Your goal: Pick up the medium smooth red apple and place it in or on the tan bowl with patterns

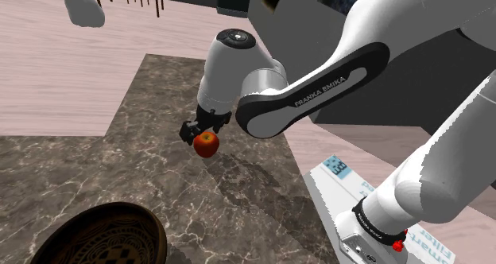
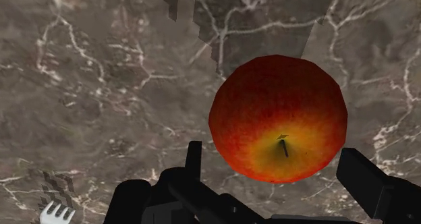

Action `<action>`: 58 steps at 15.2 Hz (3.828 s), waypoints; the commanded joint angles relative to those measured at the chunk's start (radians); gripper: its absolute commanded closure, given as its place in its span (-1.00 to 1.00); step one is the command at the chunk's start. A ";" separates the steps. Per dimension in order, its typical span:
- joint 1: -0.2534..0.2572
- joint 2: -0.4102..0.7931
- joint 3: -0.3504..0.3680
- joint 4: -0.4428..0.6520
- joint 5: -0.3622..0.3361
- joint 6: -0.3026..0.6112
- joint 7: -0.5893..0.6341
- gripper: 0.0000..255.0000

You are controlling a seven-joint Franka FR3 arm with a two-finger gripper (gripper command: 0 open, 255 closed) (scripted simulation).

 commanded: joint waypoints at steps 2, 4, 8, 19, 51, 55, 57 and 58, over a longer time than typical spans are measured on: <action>0.000 0.001 0.000 0.000 -0.001 0.001 0.001 -1.00; 0.000 0.001 0.000 0.000 -0.001 0.000 0.001 -1.00; 0.000 0.002 0.000 0.000 -0.002 0.001 0.002 1.00; -0.005 -0.055 0.010 0.018 0.077 -0.055 -0.061 1.00; 0.040 -0.218 0.047 0.266 0.247 -0.434 -0.124 1.00; 0.074 -0.171 0.117 0.324 0.198 -0.469 -0.001 1.00; 0.092 -0.138 0.152 0.360 0.164 -0.490 0.064 1.00; 0.102 -0.118 0.169 0.381 0.145 -0.501 0.097 1.00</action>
